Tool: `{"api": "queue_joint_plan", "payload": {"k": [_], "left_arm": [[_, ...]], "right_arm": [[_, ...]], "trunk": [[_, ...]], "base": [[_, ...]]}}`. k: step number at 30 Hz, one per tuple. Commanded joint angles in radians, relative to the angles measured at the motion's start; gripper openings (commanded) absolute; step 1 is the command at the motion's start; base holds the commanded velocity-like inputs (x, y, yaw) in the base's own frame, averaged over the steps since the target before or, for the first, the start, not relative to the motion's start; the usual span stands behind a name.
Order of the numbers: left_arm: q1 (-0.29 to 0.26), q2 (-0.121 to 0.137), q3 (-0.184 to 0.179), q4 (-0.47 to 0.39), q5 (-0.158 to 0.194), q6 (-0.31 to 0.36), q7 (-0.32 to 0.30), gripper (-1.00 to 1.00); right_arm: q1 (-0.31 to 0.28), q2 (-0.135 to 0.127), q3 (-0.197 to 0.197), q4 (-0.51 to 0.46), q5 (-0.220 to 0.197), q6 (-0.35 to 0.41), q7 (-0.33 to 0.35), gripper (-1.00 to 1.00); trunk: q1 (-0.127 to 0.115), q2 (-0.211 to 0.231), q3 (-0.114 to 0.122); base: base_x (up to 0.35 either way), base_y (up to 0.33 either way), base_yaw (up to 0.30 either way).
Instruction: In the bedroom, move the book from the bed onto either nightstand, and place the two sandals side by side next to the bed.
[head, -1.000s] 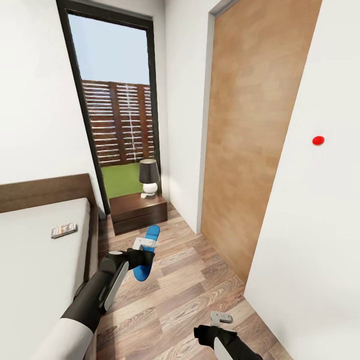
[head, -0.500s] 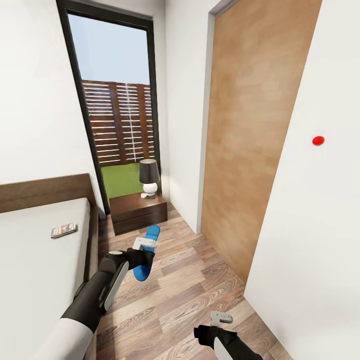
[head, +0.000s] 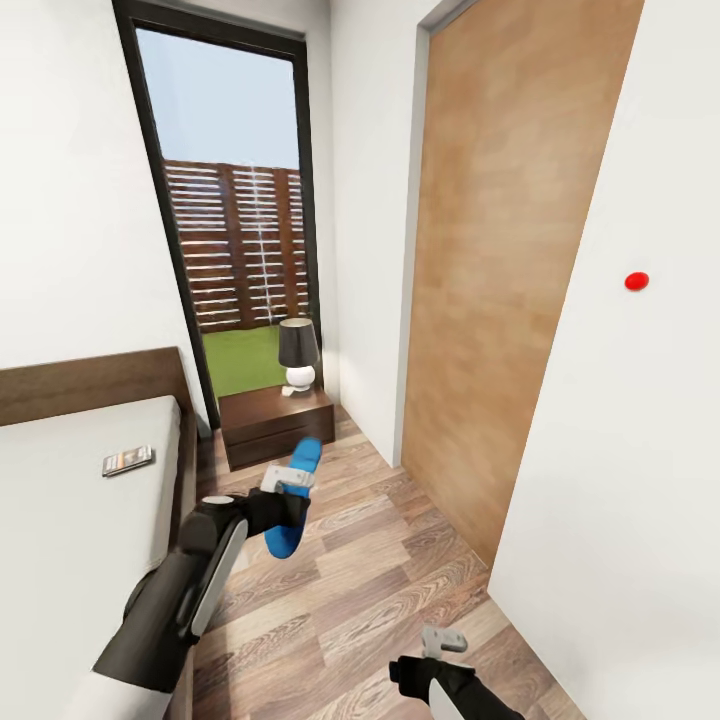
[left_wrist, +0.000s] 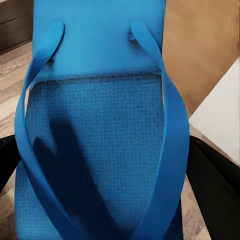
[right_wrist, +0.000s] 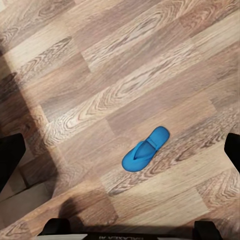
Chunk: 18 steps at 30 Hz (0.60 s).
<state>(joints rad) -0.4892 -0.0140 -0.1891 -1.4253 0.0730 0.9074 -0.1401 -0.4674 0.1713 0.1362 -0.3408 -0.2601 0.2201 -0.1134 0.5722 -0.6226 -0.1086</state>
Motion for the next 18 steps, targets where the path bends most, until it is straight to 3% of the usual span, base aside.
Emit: {"api": "queue_joint_plan", "payload": {"k": [1,8,18], "left_arm": [[0.008,0.0,0.0,-0.018,0.004,0.019,0.003,-1.0],[0.033,-0.001,0.0,-0.069,0.002,0.06,0.002,-1.0],[0.038,-0.002,-0.001,-0.078,0.003,0.076,0.002,-1.0]], "right_arm": [[0.0,-0.001,0.008,-0.002,-0.01,0.005,-0.008,1.0],[0.0,-0.004,0.008,-0.001,-0.008,0.005,-0.008,1.0],[0.0,-0.007,0.008,0.0,-0.002,0.004,-0.006,1.0]], "trunk": [[0.0,-0.001,-0.002],[0.0,-0.001,-0.002],[0.0,-0.001,-0.002]], "base": [[0.0,0.0,0.0],[0.0,0.0,0.0],[0.0,0.0,0.0]]}}
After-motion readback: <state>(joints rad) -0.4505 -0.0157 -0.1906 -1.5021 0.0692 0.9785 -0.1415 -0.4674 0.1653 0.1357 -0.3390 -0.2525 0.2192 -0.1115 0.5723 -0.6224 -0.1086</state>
